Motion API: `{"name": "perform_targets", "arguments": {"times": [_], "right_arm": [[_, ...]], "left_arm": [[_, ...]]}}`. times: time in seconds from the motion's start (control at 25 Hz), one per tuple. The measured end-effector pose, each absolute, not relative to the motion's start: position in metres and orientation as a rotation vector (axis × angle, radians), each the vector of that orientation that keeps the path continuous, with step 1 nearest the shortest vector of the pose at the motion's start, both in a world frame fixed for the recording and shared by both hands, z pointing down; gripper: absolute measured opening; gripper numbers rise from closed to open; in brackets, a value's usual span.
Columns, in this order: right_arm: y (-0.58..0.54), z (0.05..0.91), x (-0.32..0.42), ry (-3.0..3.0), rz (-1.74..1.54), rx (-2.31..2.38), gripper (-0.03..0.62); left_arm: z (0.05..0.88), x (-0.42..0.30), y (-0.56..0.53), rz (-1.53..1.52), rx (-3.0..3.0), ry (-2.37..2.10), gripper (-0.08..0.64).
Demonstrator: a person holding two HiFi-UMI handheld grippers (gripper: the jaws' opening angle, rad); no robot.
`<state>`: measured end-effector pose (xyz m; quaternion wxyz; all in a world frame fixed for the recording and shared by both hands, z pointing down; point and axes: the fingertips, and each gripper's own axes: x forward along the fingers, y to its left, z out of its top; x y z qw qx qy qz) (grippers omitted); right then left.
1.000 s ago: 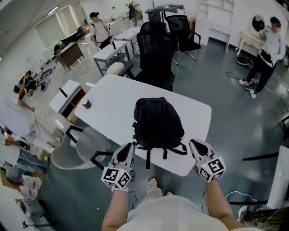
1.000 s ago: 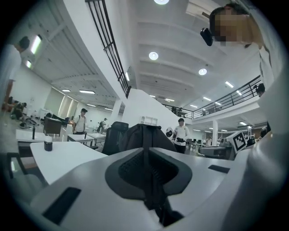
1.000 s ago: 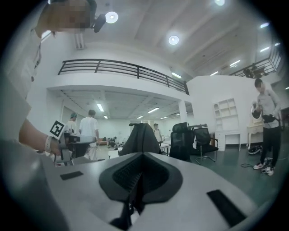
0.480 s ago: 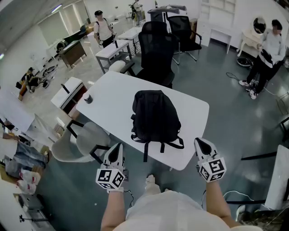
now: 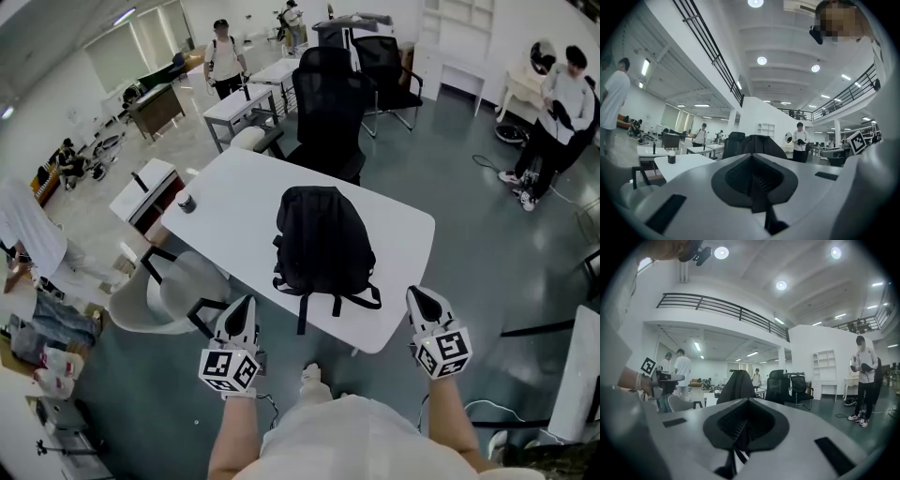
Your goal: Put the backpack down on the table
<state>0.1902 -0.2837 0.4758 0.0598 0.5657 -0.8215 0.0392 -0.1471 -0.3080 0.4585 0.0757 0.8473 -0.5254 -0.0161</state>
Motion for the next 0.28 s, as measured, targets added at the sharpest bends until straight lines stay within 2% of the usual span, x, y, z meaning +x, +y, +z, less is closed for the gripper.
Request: {"name": "perform_targets", "arguments": {"times": [0.28], "right_arm": [[-0.2859,0.4750,0.1882,-2.502,0.108,1.689,0.017]], "left_arm": [[0.4585,-0.1433,-0.3097,-0.048,2.548,-1.571,0.022]]}}
